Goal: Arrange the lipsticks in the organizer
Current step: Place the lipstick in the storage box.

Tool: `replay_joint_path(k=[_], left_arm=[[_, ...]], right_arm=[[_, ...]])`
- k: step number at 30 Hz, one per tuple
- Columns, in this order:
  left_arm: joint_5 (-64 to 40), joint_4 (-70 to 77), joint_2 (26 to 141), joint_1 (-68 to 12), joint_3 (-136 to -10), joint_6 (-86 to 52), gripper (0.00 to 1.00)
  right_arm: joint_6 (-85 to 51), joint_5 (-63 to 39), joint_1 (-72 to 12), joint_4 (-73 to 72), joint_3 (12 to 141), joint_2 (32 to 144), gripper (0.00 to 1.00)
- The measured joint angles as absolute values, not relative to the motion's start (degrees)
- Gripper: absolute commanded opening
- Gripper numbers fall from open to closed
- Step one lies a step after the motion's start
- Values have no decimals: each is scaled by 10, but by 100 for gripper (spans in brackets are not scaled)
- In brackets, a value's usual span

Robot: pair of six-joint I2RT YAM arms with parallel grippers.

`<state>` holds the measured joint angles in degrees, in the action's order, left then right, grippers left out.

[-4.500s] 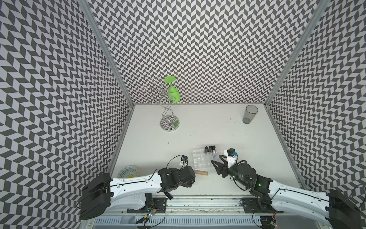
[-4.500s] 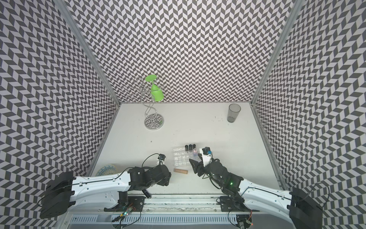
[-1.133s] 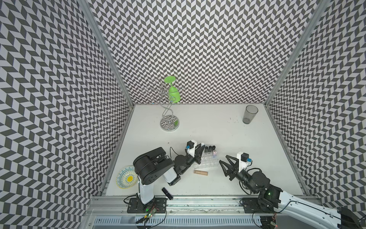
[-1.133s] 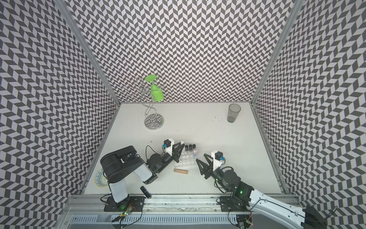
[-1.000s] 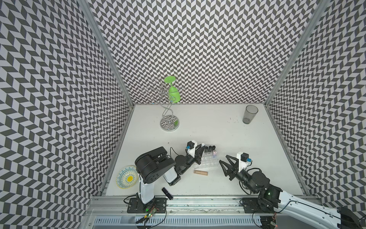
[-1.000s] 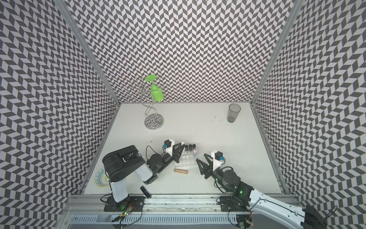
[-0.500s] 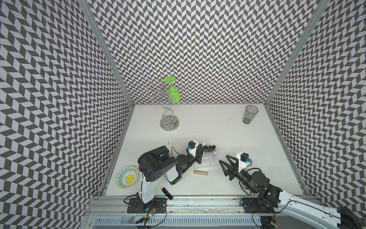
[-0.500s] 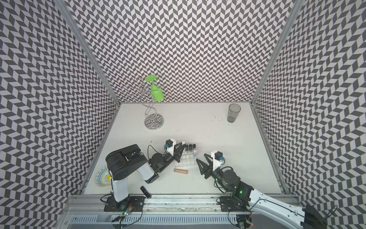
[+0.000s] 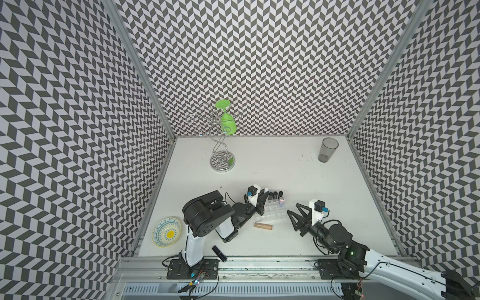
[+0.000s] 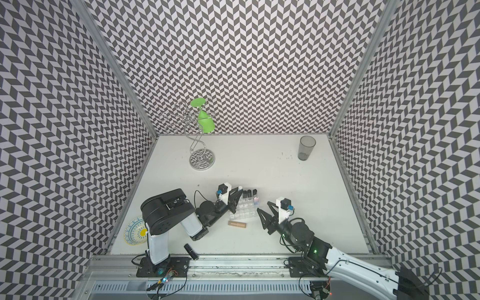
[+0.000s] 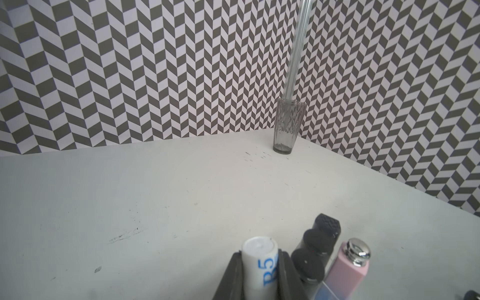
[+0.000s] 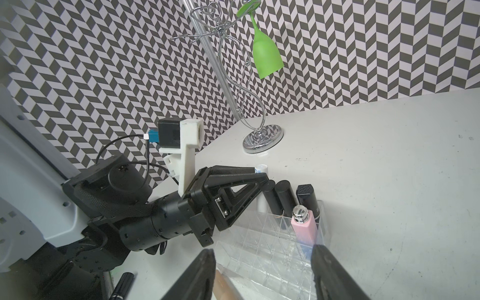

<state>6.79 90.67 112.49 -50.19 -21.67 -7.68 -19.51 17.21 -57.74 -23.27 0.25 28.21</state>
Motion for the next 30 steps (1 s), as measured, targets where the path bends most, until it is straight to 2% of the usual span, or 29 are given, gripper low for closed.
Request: replay_joint_path(k=[4,13,22,26,27,30], left_arm=[[67,907,1125,-502,-217,-69,18],[60,907,1139,-502,-203,-63,42],[59,907,1129,-502,-187,-70,55],[59,907,1084,-504,-170,-86,61],[59,906,1059,-506,-163,-91,65],[65,882,964,-512,-157,-114,67]], right_arm=[[-195,173,-577,-232,3,291,62],[-193,174,-577,-237,3,292,62],[-193,176,-578,-242,3,296,62],[-193,177,-577,-244,3,307,62],[-193,177,-577,-245,3,310,63],[-194,172,-577,-246,3,322,64]])
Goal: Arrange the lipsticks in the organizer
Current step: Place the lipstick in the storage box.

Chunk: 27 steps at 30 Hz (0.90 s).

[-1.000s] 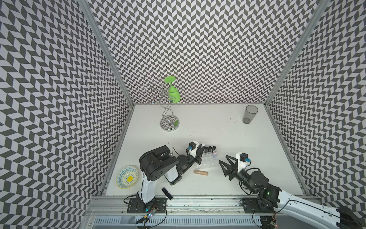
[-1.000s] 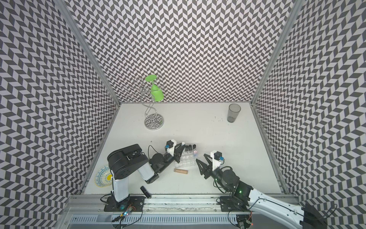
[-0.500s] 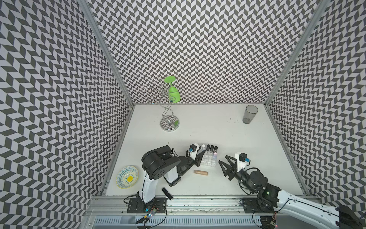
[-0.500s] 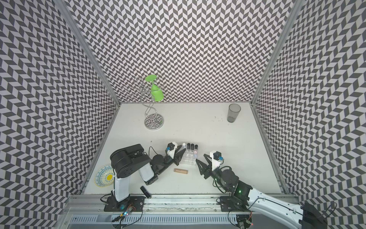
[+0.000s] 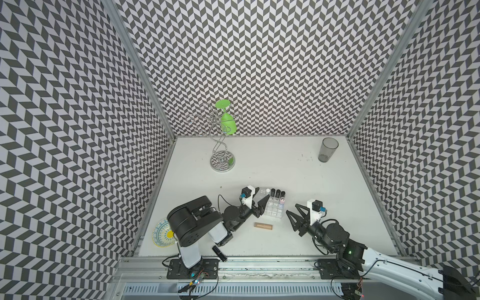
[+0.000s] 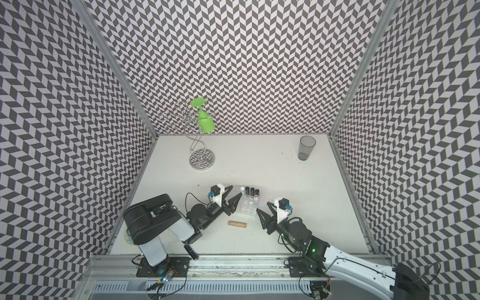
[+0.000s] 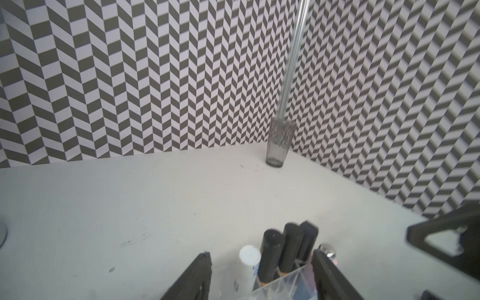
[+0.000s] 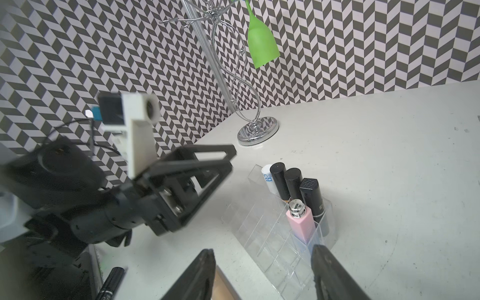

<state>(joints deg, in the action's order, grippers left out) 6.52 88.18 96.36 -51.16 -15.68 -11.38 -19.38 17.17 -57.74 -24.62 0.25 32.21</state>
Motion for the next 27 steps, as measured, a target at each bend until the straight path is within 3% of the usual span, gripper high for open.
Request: replay_joint_path(k=[8,11,17,27], left_arm=[[102,605,688,-530,-165,-177,66],[113,495,622,-530,-155,-205,73],[113,321,562,-530,-149,-237,87],[72,268,484,-527,-125,-241,91]], right_arm=[[-236,117,-579,-186,37,362,65],[-266,116,-581,-132,70,389,67],[-360,199,-615,81,198,456,71],[-557,288,-587,345,280,590,80]])
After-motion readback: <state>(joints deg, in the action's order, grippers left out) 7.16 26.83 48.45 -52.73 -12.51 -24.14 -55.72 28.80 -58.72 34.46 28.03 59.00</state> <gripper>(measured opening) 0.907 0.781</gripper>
